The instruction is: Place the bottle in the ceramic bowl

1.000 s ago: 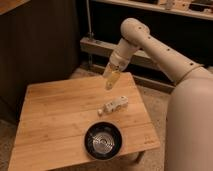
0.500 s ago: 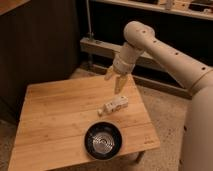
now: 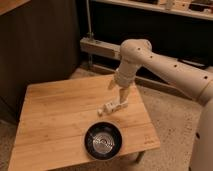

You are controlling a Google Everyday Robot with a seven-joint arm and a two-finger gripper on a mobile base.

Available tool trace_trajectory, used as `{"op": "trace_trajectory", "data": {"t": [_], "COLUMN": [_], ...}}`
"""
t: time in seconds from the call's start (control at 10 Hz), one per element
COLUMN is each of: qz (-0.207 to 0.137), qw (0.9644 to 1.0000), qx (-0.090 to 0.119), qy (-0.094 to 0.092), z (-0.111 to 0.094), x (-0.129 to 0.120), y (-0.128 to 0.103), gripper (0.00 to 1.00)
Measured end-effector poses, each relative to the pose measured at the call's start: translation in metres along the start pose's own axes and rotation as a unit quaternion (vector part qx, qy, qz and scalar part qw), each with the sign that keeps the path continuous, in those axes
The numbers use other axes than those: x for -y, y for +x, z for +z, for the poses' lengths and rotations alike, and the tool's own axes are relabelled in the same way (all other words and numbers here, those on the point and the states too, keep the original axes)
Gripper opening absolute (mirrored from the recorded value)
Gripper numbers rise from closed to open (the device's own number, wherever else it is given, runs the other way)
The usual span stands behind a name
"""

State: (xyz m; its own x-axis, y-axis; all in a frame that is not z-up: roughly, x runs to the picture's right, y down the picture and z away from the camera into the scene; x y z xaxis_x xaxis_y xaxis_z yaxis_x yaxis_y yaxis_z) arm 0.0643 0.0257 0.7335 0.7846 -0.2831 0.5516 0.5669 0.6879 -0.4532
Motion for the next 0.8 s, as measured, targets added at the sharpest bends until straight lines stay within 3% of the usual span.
{"op": "trace_trajectory", "data": {"t": [0.4, 0.8], "qz": [0.012, 0.018], "qw": [0.9999, 0.9998], "qx": [-0.010, -0.007], "qy": [0.002, -0.005], "z": [0.014, 0.017], "x": [0.007, 0.010], "y": [0.021, 0.025], "gripper": [0.65, 0.65]}}
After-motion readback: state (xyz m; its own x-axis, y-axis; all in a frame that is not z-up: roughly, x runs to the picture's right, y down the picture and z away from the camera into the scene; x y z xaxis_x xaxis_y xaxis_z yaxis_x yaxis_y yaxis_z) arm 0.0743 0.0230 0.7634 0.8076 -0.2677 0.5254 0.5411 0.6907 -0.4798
